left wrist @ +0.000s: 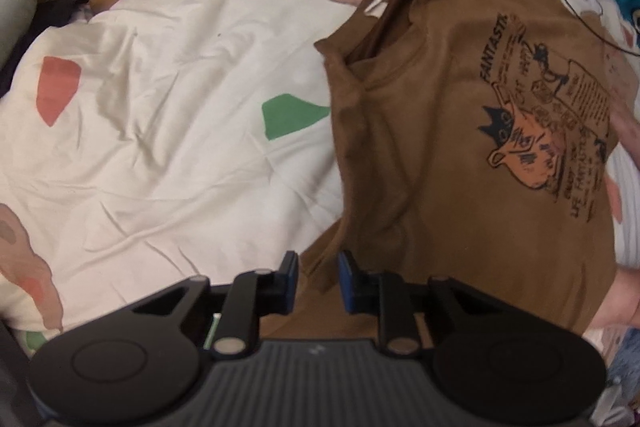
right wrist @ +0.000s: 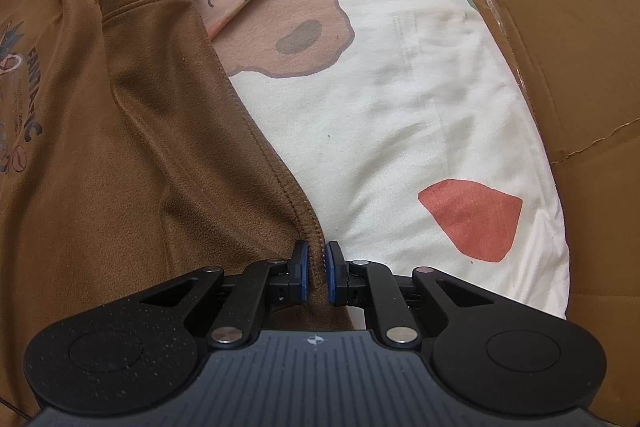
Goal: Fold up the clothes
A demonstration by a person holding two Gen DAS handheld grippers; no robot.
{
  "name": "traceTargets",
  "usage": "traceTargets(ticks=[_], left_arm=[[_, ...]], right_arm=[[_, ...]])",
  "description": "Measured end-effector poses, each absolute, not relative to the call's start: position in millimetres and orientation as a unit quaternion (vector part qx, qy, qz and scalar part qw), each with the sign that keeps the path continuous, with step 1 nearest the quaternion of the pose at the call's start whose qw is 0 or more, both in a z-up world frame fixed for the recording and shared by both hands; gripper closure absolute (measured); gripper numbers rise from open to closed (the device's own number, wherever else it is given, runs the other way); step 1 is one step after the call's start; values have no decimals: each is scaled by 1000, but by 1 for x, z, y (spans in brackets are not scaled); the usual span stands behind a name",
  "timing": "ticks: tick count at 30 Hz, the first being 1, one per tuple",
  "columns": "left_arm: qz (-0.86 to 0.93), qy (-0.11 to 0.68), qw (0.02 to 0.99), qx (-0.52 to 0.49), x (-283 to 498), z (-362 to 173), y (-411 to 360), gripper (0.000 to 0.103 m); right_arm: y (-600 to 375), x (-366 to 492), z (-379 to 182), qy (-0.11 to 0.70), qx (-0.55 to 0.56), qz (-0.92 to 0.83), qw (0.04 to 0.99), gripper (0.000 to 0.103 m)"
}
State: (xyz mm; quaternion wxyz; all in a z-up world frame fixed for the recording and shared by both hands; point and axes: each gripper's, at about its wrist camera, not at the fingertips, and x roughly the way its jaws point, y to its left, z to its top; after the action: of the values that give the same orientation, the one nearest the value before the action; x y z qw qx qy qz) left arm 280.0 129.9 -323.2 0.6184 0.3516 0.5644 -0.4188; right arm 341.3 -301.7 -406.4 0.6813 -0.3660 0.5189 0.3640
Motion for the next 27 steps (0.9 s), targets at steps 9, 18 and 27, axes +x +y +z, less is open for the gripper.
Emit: traceTargets(ticks=[9, 18, 27], left_arm=[[-419, 561, 612, 368, 284, -340, 125, 80], [-409, 548, 627, 374, 287, -358, 120, 96], [-371, 517, 685, 356, 297, -339, 137, 99]], right_arm=[[-307, 342, -406, 519, -365, 366, 681, 93], [-307, 341, -405, 520, -364, 365, 681, 93], [-305, 341, -403, 505, -374, 360, 690, 97]])
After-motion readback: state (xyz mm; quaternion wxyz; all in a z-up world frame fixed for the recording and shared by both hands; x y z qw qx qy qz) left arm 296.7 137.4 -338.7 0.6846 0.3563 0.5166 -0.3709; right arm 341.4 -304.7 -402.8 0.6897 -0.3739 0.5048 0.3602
